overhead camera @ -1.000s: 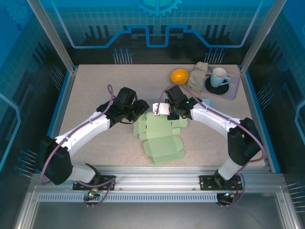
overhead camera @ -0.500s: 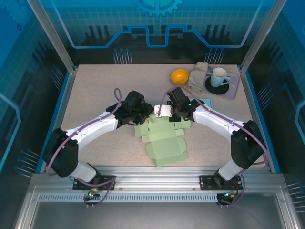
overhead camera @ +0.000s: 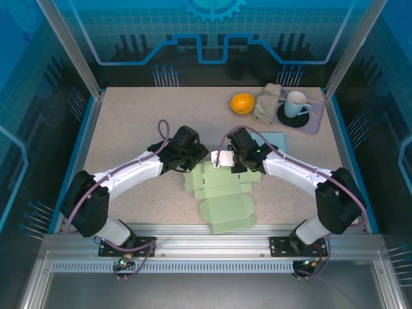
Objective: Fold the paper box
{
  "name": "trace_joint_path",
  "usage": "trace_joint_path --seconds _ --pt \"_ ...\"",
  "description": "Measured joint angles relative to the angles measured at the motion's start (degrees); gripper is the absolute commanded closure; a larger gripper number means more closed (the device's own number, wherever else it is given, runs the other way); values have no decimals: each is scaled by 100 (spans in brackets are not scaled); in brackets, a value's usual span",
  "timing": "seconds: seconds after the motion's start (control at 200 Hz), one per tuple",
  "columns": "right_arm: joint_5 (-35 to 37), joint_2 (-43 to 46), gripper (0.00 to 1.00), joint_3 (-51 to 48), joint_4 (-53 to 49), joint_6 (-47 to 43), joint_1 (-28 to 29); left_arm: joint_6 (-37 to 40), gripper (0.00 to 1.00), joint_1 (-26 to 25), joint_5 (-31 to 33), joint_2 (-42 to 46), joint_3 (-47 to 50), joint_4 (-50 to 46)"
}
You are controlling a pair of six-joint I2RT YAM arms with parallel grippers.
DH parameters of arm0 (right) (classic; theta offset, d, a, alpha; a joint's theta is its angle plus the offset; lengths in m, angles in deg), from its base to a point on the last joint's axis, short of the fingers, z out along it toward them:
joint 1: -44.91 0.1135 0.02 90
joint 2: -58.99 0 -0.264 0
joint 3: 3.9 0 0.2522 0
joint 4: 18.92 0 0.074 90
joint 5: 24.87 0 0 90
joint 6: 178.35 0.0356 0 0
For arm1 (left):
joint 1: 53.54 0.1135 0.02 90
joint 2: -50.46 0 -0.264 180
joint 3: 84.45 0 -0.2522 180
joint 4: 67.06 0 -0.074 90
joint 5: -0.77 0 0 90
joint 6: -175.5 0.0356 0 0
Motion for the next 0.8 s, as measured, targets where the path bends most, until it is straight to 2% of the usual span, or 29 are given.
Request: trace_joint_path --seconds 0.155,0.26,0.38,0.5,0.64,0.8 --pt "284 0 100 -74 105 -11 -68 1126 54 13 39 678 103 -247" --pt "450 -11 100 -74 111 20 -111 1657 56 22 -422 1158 564 15" --pt "664 -155 100 -59 127 81 -122 1899 56 -92 -927 1408 1491 680" --pt "785 -280 100 -59 131 153 -122 2188 56 -173 -1117 1381 2015 953" --pt "863 -280 100 -17 87 278 -122 2505 53 -177 -1119 962 1908 1285" --pt "946 -282 100 175 -81 514 -122 2527 51 -177 -1086 579 1891 1451"
